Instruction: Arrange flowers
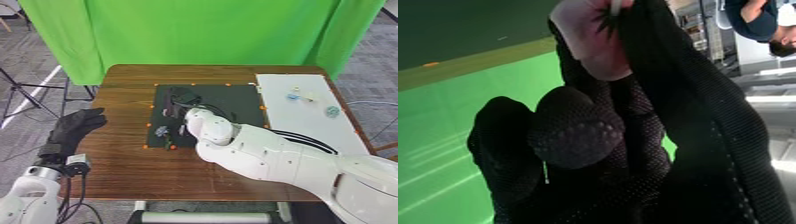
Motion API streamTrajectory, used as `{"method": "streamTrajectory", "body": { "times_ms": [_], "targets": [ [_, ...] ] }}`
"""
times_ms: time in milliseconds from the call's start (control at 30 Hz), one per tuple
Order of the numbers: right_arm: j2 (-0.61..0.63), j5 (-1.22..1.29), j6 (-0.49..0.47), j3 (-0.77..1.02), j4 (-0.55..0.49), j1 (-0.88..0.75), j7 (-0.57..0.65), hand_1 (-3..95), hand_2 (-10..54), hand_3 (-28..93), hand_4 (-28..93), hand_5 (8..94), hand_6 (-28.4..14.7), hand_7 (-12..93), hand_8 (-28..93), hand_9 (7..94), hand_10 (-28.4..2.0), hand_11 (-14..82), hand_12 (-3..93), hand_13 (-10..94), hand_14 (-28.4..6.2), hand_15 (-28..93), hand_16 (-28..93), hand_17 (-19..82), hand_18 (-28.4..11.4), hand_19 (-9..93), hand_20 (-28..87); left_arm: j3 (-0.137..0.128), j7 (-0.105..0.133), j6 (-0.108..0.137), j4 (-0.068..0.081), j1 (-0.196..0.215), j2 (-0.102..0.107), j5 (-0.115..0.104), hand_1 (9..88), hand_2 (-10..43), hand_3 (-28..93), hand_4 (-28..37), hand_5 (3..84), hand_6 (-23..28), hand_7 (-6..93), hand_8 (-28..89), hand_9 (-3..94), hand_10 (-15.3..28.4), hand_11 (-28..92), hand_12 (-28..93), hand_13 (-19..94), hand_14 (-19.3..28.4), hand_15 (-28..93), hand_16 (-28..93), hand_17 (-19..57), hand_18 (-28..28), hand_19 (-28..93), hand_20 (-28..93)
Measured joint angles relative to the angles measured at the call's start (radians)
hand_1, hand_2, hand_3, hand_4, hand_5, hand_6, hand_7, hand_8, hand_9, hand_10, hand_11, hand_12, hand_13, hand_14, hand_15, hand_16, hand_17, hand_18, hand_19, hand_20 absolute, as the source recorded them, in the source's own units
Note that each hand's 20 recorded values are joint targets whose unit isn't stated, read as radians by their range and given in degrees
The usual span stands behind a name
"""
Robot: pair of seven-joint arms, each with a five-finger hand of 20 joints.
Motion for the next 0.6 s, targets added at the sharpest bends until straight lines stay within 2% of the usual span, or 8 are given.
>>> {"method": "streamTrajectory", "body": {
  "times_ms": [200,500,600],
  "targets": [
    [-0.001,0.002,-0.044,0.015,-0.002,-0.002,0.000,53.2,-8.6,57,-14,68.8,1.4,21,6,71.1,-11.6,11.6,19.6,87,-1.0,64,32,59,-13.5,93,59,0.001,-0.002,-0.010,0.002,-0.006,-0.001,0.002,27.5,11.6,61,-26.0,46.7,5.4,17.6,-7,47.4,16.5,21,10,38,19.6,20,-5,8.0,11.4,10,12],
    [0.002,0.004,-0.075,0.020,-0.014,-0.003,0.001,48.5,-9.4,61,-14,64.3,1.0,19,6,68.2,-12.8,11.2,19.1,86,-1.1,63,32,59,-13.4,93,58,-0.001,-0.006,-0.015,0.002,-0.006,-0.005,0.004,28.2,10.5,62,-25.1,46.5,5.3,17.7,-7,47.3,16.3,21,10,38,19.6,20,-5,8.0,11.4,10,12],
    [0.003,0.004,-0.080,0.027,-0.018,-0.008,0.001,44.6,-9.5,65,-14,61.9,1.7,18,-2,67.5,-12.8,10.8,19.1,86,-1.1,63,32,59,-13.5,93,57,-0.001,-0.007,-0.016,0.002,-0.006,-0.006,0.005,28.3,10.2,62,-24.8,46.5,5.2,17.8,-7,47.2,16.2,21,10,38,19.6,20,-5,7.9,11.4,10,12]
  ]
}}
